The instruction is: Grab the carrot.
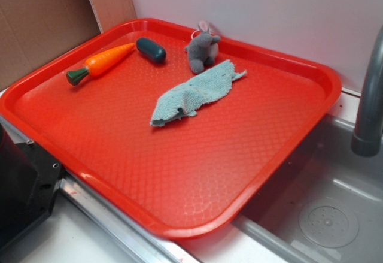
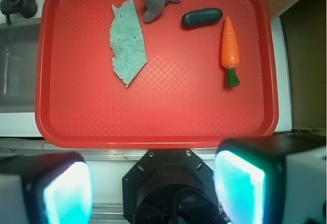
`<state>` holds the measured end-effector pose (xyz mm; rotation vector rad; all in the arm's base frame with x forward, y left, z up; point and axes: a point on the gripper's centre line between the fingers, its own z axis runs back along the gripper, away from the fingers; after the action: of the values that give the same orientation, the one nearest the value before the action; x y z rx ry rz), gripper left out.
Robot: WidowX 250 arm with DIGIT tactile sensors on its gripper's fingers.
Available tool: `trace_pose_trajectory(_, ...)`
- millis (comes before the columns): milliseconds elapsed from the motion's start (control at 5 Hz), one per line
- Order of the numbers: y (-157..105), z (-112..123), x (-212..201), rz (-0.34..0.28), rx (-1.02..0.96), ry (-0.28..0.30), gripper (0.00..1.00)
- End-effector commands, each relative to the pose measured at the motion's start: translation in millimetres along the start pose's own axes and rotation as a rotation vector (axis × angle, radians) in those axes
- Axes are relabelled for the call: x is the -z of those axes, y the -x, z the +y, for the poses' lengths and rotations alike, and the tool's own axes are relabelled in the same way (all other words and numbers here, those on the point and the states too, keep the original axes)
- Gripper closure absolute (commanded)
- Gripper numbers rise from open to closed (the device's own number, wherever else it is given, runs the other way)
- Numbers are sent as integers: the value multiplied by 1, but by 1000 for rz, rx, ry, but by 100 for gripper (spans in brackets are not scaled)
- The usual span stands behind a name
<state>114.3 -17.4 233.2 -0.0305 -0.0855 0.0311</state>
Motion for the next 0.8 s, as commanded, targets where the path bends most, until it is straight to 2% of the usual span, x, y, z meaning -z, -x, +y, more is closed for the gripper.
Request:
trace_pose_trajectory(0, -4, 19, 20, -128, -125, -50, 0)
trace_pose_trajectory(400, -22, 61, 62, -185, -279, -105, 0)
trace_pose_trajectory(600, -54, 86, 94, -218, -339, -134, 0)
